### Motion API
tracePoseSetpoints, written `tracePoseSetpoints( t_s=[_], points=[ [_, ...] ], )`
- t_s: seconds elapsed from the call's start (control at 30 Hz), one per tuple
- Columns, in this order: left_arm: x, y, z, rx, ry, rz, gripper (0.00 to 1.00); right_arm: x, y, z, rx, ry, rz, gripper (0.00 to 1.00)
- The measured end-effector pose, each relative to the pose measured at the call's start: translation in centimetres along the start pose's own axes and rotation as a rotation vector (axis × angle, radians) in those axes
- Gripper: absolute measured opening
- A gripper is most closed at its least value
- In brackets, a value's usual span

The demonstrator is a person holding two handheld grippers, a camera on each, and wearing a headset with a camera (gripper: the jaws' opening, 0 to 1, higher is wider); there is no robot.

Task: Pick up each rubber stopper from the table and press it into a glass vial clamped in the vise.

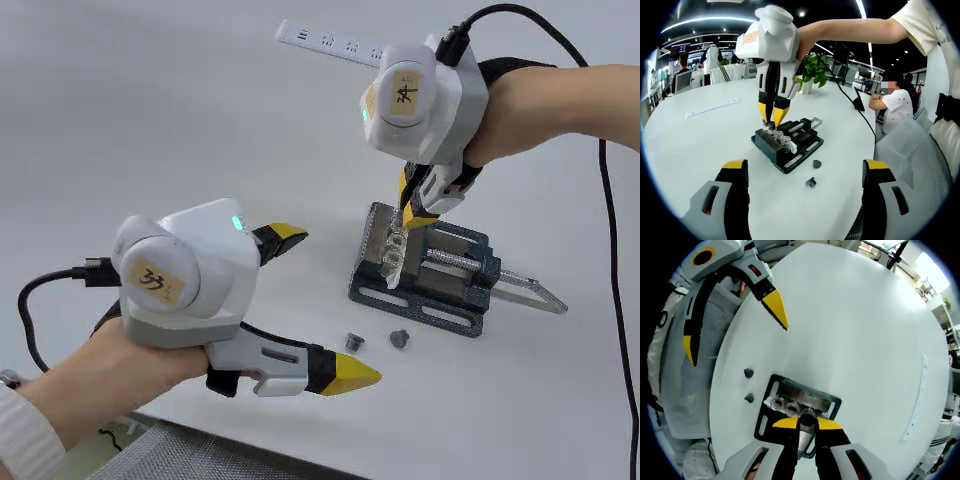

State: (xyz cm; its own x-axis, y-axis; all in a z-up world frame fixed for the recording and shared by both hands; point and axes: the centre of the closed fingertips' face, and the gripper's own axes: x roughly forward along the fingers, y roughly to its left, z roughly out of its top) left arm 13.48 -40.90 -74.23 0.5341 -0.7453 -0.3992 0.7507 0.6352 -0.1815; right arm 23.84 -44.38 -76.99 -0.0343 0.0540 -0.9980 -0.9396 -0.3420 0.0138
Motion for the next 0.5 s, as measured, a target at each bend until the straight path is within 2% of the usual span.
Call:
tracePoseSetpoints(
  t_s=[0.5],
  points=[
    [0.08,-0.05,0.08,-0.002,0.002,-0.001,0.93,-0.06,-0.12,-0.18,0.002,-0.003,0.003,0.07]
  ],
)
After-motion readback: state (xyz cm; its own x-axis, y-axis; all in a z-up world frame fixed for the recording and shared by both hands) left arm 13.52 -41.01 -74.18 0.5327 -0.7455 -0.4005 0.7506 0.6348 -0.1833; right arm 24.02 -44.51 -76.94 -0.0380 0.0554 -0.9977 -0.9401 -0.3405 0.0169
